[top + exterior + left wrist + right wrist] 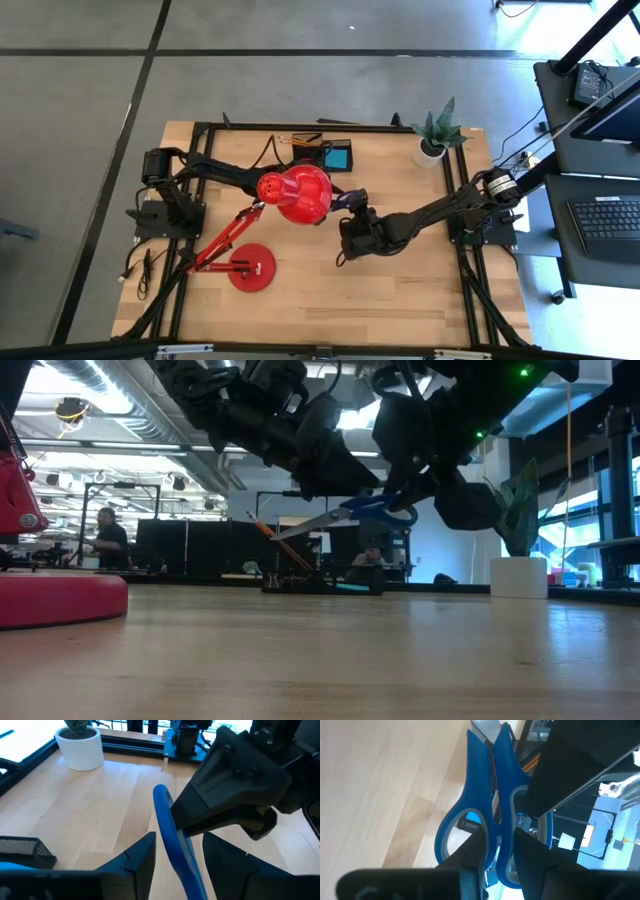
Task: Pick and place office supplies into organizer
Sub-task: Put the scissors into the desk organizer
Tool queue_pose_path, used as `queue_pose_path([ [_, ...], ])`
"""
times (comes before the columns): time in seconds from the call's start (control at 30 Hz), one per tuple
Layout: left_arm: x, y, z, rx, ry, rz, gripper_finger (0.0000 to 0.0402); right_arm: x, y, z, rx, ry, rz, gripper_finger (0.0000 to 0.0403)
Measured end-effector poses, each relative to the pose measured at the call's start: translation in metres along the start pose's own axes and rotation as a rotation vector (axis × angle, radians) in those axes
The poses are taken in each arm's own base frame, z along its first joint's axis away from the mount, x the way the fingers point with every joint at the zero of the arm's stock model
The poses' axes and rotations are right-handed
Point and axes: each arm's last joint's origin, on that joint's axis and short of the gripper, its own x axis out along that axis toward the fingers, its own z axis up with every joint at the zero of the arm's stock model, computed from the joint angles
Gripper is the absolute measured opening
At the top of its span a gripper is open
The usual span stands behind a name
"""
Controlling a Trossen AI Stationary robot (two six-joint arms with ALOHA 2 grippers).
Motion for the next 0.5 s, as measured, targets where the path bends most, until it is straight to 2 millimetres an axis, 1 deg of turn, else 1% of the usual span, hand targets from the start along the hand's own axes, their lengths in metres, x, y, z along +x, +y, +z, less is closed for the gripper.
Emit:
queue_pose_path([
  [0.3,0.0000,-0.0013,-0.0002,-0.007,0.005,-0.045,0.0130,-0.0008,-0.0029,0.0062,-0.001,-0.037,-0.025,0.0080],
  [0.5,0.0000,-0.0011,-0.0002,-0.008,0.005,-0.043,0.0091,-0.0010,-0.0030,0.0065,-0.024,-0.038,-0.026,0.0080],
])
